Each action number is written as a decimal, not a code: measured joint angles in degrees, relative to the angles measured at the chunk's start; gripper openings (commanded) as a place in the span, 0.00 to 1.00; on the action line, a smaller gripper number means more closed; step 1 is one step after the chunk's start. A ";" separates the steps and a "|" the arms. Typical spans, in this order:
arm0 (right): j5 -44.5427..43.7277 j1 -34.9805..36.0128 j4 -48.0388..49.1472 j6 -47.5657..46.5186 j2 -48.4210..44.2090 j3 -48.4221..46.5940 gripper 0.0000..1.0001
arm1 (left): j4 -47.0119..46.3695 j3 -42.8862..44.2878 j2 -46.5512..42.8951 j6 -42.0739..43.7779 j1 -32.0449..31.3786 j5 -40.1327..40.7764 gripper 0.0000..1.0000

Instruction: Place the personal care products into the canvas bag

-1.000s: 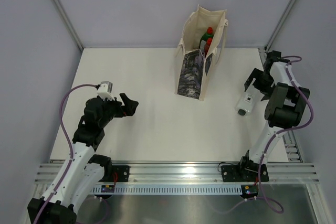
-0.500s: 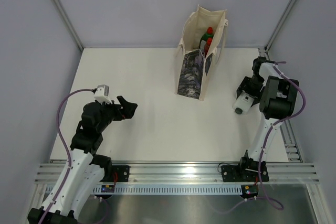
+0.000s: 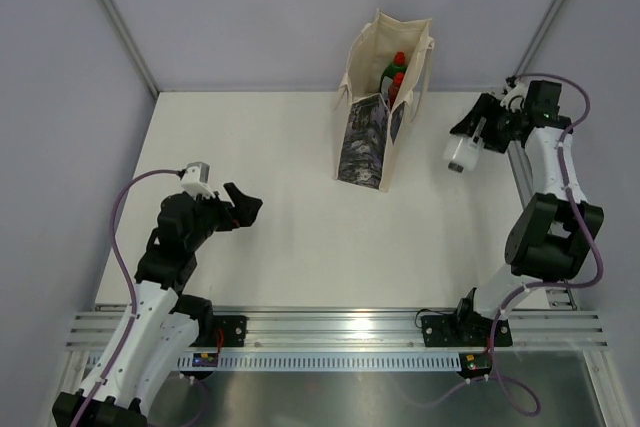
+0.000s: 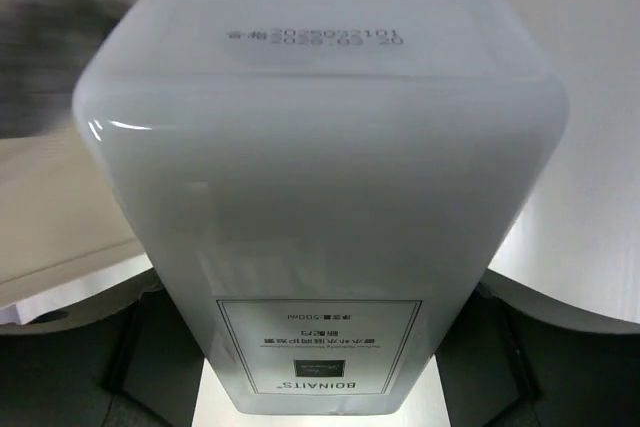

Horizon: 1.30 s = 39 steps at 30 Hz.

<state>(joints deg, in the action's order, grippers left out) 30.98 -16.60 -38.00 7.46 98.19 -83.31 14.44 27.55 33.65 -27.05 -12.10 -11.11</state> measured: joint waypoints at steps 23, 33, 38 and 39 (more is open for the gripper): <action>-0.39 25.46 12.92 8.83 11.19 -45.13 0.00 | -4.00 2.99 6.12 -0.44 0.00 -0.46 0.99; -5.16 26.01 11.61 8.11 15.04 -44.92 0.00 | -4.98 2.95 4.85 -0.39 0.00 -0.44 0.99; -5.62 26.43 11.78 7.37 15.04 -44.33 0.05 | -5.25 2.95 5.84 -0.37 0.00 -0.44 0.99; -5.70 26.47 11.78 7.28 15.04 -44.04 0.06 | -5.22 2.95 5.86 -0.37 0.00 -0.44 0.99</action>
<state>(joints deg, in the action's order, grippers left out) 25.28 9.87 -26.22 14.74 113.23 -127.35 9.21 30.50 39.51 -27.42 -12.10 -11.55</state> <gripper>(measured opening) 0.817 0.984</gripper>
